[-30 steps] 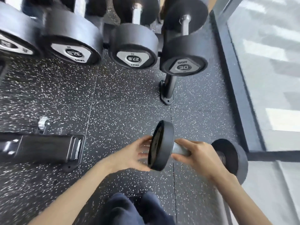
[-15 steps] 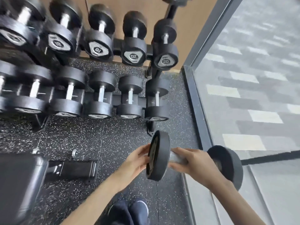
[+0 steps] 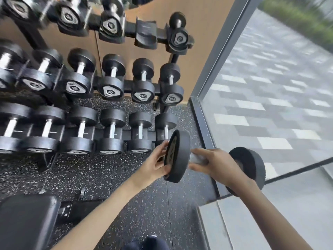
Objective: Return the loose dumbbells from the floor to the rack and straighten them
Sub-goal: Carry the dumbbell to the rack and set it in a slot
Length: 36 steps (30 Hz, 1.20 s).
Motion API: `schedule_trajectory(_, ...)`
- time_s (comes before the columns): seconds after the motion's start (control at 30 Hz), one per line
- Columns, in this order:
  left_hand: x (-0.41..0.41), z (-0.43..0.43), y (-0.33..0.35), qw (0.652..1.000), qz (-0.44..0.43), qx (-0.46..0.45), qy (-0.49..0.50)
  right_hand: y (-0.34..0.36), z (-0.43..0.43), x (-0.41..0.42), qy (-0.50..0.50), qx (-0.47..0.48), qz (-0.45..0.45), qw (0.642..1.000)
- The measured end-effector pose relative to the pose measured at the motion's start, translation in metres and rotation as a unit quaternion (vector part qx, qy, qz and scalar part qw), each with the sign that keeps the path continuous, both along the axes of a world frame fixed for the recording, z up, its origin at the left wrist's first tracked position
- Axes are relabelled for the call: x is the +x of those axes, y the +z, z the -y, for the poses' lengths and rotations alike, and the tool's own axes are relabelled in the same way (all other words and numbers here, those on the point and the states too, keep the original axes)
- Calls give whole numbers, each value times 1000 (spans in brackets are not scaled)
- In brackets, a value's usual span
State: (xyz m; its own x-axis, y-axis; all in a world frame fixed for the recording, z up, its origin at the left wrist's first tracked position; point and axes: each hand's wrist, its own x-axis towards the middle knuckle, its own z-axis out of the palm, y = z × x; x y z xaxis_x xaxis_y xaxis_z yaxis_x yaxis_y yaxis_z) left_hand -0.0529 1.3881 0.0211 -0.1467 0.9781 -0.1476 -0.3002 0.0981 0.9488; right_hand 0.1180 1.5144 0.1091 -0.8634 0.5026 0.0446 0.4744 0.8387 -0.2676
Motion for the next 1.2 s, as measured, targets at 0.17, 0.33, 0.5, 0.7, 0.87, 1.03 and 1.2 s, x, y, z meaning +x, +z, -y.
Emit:
schedule_trajectory(0.17,-8,-12,17,988,-120,56,-79,-3,-27,-15,-5,-7,7,1000)
schedule_trajectory(0.33,-13,-53,24,980,-185,79,-8,-5,-75,-39,4,-1,37,999)
schedule_trajectory(0.5,-29,-118,50,987,-129,46,83,-6,-137,-61,52,34,20,998)
schedule_trajectory(0.7,-48,-179,63,980,-165,24,106,-1,-198,-88,73,43,8,996)
schedule_trajectory(0.87,-71,-204,56,980,-170,18,105,0,-227,-111,88,56,22,994)
schedule_trajectory(1.03,-94,-214,36,981,-166,-13,97,-4,-248,-140,98,68,59,991)
schedule_trajectory(1.2,-136,-229,36,983,-170,-25,68,5,-257,-179,76,58,104,990)
